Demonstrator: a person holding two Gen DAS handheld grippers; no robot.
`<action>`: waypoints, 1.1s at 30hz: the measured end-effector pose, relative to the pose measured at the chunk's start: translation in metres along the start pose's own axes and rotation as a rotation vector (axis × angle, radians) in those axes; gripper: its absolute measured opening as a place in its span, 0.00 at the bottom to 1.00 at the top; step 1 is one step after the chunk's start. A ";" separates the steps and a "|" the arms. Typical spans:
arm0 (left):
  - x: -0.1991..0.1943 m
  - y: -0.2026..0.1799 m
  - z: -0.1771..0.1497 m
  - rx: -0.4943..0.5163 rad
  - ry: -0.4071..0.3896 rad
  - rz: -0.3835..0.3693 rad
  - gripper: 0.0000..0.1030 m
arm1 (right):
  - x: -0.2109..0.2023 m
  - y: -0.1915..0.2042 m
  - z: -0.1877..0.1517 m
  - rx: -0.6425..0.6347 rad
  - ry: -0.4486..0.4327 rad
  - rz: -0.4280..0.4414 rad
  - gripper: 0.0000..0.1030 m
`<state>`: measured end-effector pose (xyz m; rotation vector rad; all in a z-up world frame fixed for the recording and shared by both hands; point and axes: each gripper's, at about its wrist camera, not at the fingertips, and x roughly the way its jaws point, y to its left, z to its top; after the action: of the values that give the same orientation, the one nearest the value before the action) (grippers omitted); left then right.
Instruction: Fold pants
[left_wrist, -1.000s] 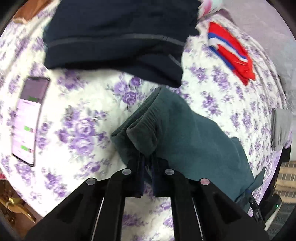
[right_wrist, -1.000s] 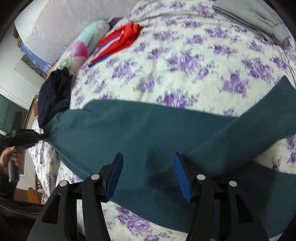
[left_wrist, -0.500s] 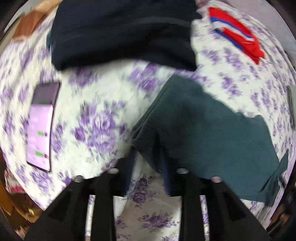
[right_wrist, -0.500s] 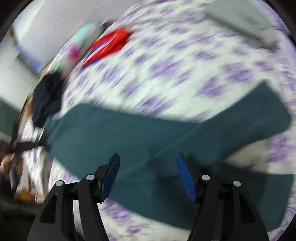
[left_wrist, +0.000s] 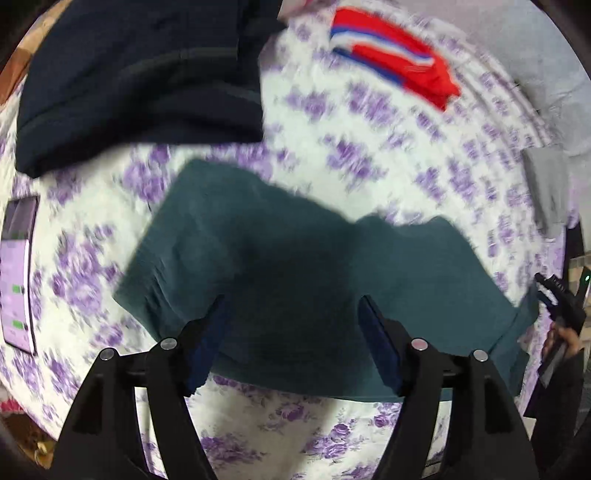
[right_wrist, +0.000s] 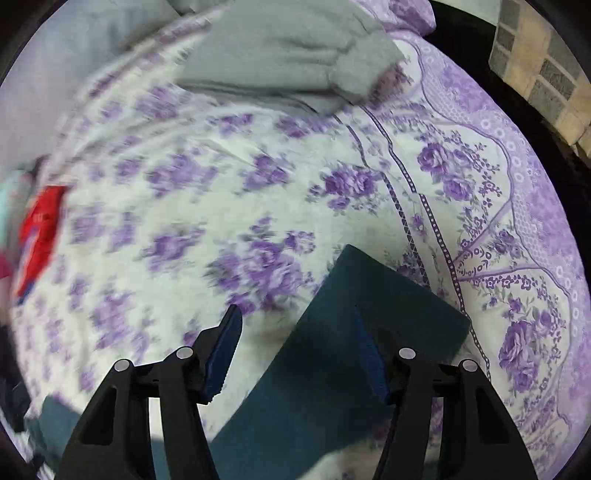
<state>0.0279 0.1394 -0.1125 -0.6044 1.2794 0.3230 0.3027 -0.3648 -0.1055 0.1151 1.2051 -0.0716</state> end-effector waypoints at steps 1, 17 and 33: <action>0.005 -0.002 -0.001 0.001 0.005 0.022 0.67 | 0.007 0.002 0.002 0.015 0.022 -0.025 0.53; 0.053 -0.022 -0.003 0.102 0.096 0.137 0.80 | -0.078 -0.104 -0.034 0.236 -0.168 0.283 0.03; 0.050 -0.016 0.009 0.148 0.114 0.205 0.80 | -0.073 -0.231 -0.192 0.537 -0.066 0.358 0.10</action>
<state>0.0572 0.1265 -0.1552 -0.3710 1.4650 0.3630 0.0712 -0.5702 -0.1165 0.7897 1.0587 -0.0828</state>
